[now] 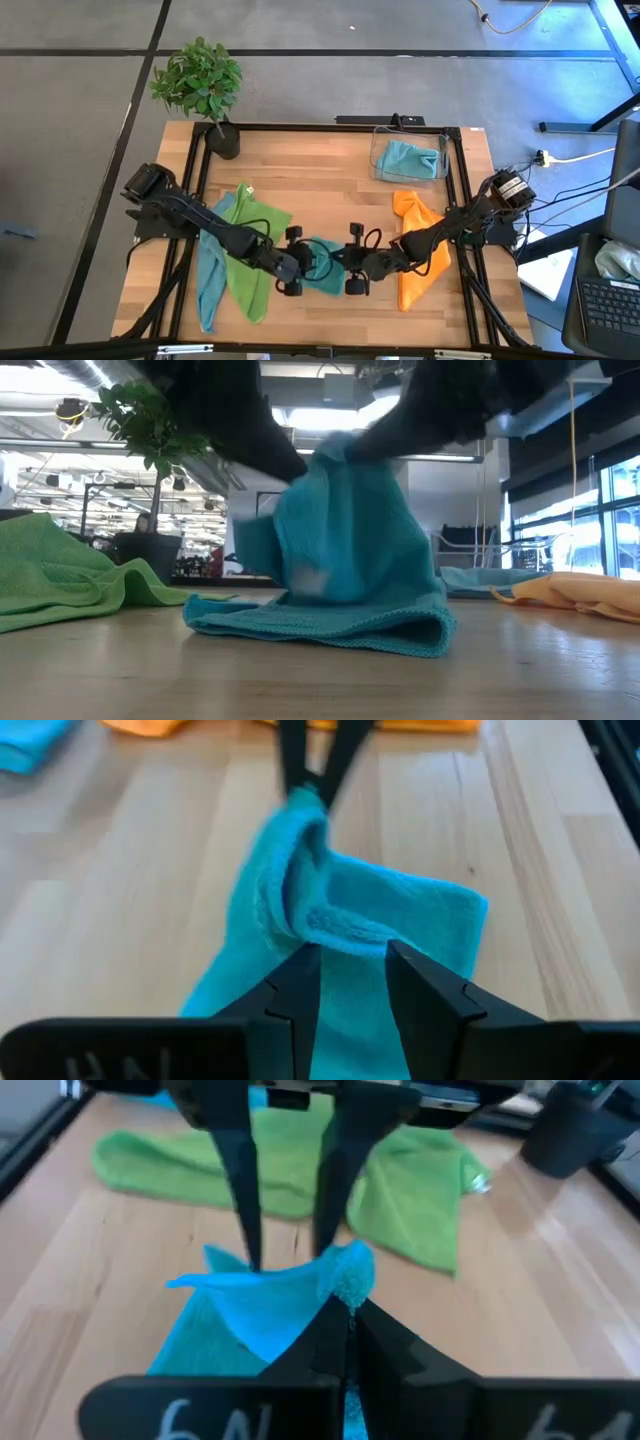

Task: Fold microfiber towels
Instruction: Fold the blue Fold the blue microfiber towel, then put the folded blue Fold the blue microfiber towel into the transparent bin

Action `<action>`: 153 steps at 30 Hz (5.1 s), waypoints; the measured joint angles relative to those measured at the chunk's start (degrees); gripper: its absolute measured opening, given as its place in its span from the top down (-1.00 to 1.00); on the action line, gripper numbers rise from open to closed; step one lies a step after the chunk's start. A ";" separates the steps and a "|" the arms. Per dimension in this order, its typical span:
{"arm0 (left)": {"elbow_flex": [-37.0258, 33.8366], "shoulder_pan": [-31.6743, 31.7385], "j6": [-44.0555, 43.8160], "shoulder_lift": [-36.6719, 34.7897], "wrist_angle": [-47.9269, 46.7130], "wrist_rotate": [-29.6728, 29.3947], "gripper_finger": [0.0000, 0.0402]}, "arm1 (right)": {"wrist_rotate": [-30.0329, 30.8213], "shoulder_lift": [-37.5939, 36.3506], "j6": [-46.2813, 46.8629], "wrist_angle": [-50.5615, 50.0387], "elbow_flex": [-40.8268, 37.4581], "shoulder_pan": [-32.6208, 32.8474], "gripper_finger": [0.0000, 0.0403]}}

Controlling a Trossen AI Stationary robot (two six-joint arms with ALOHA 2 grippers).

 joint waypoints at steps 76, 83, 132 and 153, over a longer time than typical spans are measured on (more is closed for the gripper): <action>0.00 -0.18 -1.86 -8.99 -17.39 -8.30 0.46 | -23.06 0.04 6.41 -6.59 -2.67 0.33 0.93; 0.00 -0.20 -1.86 -8.99 -17.19 -8.29 0.46 | -24.61 0.09 6.06 -7.21 -2.83 1.30 0.93; 0.00 -0.12 5.93 4.40 6.69 7.40 0.46 | -14.00 0.00 23.15 -39.07 4.41 1.25 0.06; 0.00 0.41 5.73 14.90 16.89 9.83 0.46 | -32.56 -0.20 27.68 -30.09 -1.35 -12.44 -0.50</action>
